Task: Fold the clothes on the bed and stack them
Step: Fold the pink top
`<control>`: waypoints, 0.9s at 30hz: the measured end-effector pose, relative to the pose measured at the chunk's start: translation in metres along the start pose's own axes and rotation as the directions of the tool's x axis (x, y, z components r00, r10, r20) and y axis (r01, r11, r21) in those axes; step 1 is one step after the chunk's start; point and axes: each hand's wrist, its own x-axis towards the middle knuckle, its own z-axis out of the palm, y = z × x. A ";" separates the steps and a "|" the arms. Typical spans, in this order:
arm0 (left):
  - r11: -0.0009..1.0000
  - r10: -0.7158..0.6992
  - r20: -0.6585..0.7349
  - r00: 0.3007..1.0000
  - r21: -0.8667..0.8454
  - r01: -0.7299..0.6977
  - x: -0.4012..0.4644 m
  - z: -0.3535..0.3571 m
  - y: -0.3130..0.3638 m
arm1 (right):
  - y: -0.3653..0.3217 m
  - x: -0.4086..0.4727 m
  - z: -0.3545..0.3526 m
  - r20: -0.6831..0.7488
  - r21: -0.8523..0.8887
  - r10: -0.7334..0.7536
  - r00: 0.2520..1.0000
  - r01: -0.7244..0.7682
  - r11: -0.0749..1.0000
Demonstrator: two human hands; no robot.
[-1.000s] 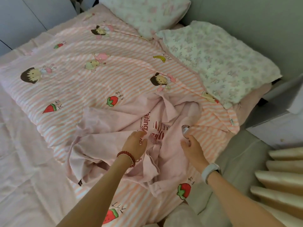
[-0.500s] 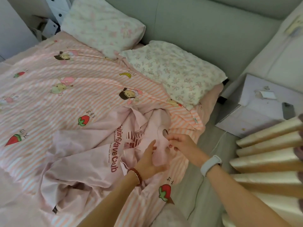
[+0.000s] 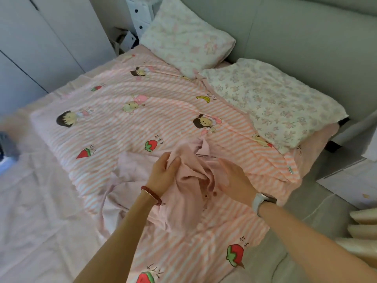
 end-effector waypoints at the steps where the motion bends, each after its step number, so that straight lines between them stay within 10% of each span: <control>1: 1.000 0.005 -0.018 1.000 -0.016 -0.006 0.001 -0.013 0.005 | -0.004 0.013 0.010 0.040 -0.112 -0.035 0.999 0.039 0.993; 3: 0.998 0.025 -0.077 0.997 -0.047 -0.029 0.001 -0.037 0.018 | -0.010 0.040 0.037 0.081 -0.202 -0.178 0.981 0.191 0.961; 6: 0.993 0.040 -0.169 0.985 -0.102 -0.058 0.001 -0.064 0.040 | -0.074 0.028 0.037 0.124 0.102 -0.249 0.960 0.238 0.966; 13: 0.983 0.173 -0.447 0.878 0.028 -0.179 0.014 -0.142 0.078 | -0.134 0.032 -0.025 -0.137 0.468 -0.208 0.968 0.249 0.848; 22: 0.955 0.297 -0.572 0.764 0.174 -0.240 0.058 -0.205 0.219 | -0.244 0.014 -0.230 -0.567 0.200 -0.403 0.719 0.595 0.779; 27: 0.891 0.404 -0.476 0.781 0.009 -0.455 0.067 -0.218 0.298 | -0.292 -0.030 -0.286 -0.231 -0.101 -0.690 0.686 0.688 0.718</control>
